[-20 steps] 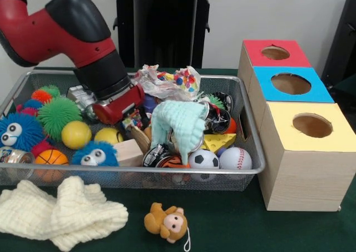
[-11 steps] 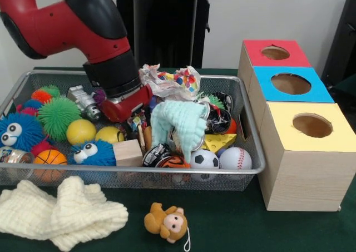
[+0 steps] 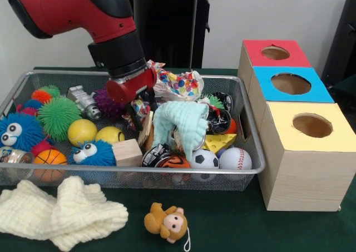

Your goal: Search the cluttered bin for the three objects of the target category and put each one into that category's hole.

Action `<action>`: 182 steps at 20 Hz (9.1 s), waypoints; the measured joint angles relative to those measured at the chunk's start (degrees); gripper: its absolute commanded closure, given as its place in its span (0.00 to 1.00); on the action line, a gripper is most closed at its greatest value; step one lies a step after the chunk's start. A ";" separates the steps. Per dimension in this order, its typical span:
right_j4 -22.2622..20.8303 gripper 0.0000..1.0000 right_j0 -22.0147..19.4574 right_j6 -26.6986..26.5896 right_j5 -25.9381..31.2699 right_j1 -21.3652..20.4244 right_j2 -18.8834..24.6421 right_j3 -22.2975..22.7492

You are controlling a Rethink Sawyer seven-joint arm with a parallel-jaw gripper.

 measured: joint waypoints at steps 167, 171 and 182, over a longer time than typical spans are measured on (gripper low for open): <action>9.67 0.00 5.35 0.05 -29.12 -0.69 2.86 14.79; 9.67 0.00 3.75 0.05 -29.12 -1.01 2.27 14.79; 9.56 0.00 2.95 0.05 -29.12 -2.36 0.52 14.80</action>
